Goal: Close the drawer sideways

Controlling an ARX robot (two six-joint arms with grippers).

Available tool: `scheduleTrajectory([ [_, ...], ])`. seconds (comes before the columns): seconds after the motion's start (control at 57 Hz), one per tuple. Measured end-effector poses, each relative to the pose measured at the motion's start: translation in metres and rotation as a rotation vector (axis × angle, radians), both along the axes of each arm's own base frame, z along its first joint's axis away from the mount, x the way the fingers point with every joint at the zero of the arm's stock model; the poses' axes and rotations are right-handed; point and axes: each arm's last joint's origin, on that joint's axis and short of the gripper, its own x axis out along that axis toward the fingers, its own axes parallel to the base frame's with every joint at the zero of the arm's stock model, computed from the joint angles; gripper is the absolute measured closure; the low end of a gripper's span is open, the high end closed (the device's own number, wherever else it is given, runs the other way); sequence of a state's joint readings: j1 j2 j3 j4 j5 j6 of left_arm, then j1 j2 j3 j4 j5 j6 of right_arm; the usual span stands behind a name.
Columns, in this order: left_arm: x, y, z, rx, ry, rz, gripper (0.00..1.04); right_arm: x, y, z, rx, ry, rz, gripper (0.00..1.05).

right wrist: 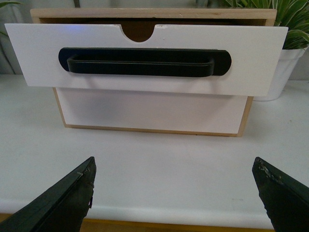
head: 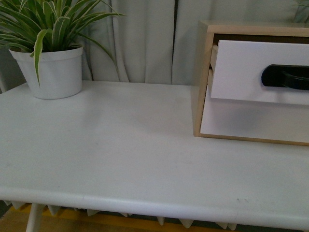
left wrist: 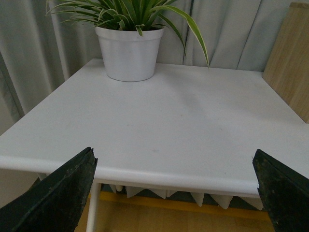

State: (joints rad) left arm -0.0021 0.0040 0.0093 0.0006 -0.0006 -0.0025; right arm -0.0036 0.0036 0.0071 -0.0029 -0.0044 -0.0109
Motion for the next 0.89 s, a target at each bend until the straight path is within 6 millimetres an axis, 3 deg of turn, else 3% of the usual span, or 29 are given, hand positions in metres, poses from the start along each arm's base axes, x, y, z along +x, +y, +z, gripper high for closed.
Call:
scheduleTrajectory([
  [0.351,0.000,0.000,0.000,0.000,0.000,0.000,0.06,0.000,0.000,0.000,0.000,0.000,0.000,0.09],
  [0.456,0.002,0.000,-0.003,0.065,0.056,0.172,0.06,0.001,-0.001,0.000,0.040,0.160,0.007,0.09],
  [0.579,0.013,-0.005,0.005,0.243,0.026,0.248,0.06,0.013,-0.012,0.019,0.014,0.246,0.022,0.09],
  [0.719,0.028,-0.018,0.017,0.514,-0.114,0.122,0.06,0.025,-0.023,0.045,-0.215,0.216,0.005,0.09],
  [0.825,0.046,-0.031,0.019,0.877,-0.282,-0.025,0.06,0.035,-0.032,0.063,-0.462,0.217,0.012,0.09],
  [0.895,0.056,-0.036,0.018,1.017,-0.352,-0.076,0.06,0.040,-0.036,0.072,-0.582,0.226,0.029,0.09],
])
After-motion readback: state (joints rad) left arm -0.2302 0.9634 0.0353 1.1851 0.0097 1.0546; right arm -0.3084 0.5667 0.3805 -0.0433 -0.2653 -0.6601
